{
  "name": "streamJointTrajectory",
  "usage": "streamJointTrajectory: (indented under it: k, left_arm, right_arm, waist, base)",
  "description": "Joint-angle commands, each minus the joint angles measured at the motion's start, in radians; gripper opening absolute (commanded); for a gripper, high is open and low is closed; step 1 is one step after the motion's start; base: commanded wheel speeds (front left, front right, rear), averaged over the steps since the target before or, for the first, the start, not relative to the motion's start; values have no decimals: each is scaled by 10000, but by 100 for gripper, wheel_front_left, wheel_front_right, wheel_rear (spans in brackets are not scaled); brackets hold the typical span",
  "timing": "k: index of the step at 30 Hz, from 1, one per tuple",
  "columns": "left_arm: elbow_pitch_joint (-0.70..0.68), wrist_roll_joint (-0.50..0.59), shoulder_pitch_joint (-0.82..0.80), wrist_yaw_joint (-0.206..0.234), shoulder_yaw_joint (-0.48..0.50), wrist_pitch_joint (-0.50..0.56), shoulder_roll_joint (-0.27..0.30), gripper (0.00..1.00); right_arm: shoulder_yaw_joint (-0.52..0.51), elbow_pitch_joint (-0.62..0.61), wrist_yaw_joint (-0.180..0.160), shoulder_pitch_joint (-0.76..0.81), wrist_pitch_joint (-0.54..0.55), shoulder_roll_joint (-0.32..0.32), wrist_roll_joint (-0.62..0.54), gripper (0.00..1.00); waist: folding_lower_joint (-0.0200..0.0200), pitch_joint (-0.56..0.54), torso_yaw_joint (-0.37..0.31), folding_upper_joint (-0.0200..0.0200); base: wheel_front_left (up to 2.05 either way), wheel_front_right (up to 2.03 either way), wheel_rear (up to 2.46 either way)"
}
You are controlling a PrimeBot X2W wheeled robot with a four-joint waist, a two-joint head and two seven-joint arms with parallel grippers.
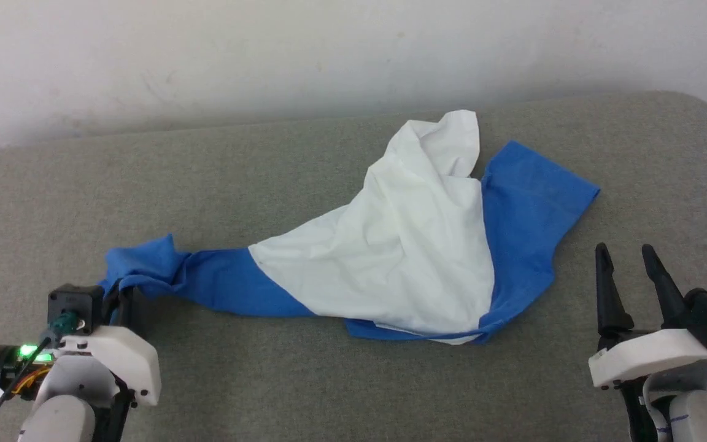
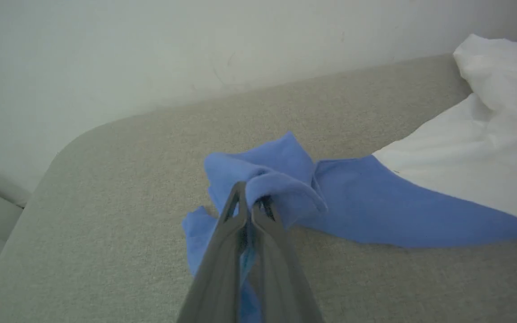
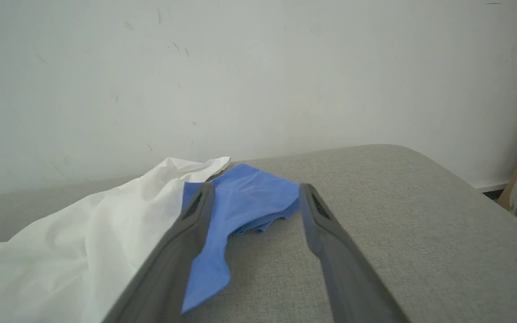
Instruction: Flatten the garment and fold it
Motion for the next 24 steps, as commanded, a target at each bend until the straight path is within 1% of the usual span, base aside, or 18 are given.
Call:
streamJointTrajectory:
  k: [1, 5, 8, 11, 14, 18, 21, 24]
  left_arm:
    - [221, -37, -11, -54, -30, -203, -91, 100]
    - [630, -87, -191, -4, -68, -981, -370, 100]
    - [566, -108, -291, 52, -76, -1796, -610, 100]
    - [331, -118, -246, 148, -98, -2601, -880, 100]
    - [-106, -84, -55, 246, -205, -3238, -1173, 100]
    - [-807, 137, 309, 375, -481, -3686, -1568, 100]
    - [-1194, 258, 687, 415, -725, -3799, -1891, 100]
    - [-1231, 264, 937, 371, -880, -3833, -2119, 100]
  right_arm:
    - [-12, 66, -21, -161, 70, 28, -93, 100]
    - [-71, 206, -21, -155, 387, 28, -328, 100]
    - [-40, 286, -21, -122, 903, 28, -568, 100]
    - [-20, 403, -21, -128, 1793, -55, -738, 100]
    - [-23, 667, -21, -205, 3064, -268, -738, 100]
    - [-165, 1070, -21, -485, 4492, -523, -666, 100]
    - [-269, 1447, -21, -804, 5154, -554, -424, 100]
    - [-317, 1921, -21, -1070, 5635, -658, -401, 100]
  waist:
    - [-1, 88, 266, -1]
    - [-1, -15, 606, -1]
    - [-1, -181, 871, -1]
    - [-1, -344, 1134, -1]
    - [-1, -490, 1393, -1]
    - [-1, -553, 1748, -1]
    - [-1, -537, 1967, -1]
    - [-1, -476, 2131, -1]
  base:
    - [0, 0, 0]
    - [0, 0, 0]
    - [0, 0, 0]
    - [0, 0, 0]
    - [0, 0, 0]
    - [0, 0, 0]
    - [0, 0, 0]
    - [0, 0, 0]
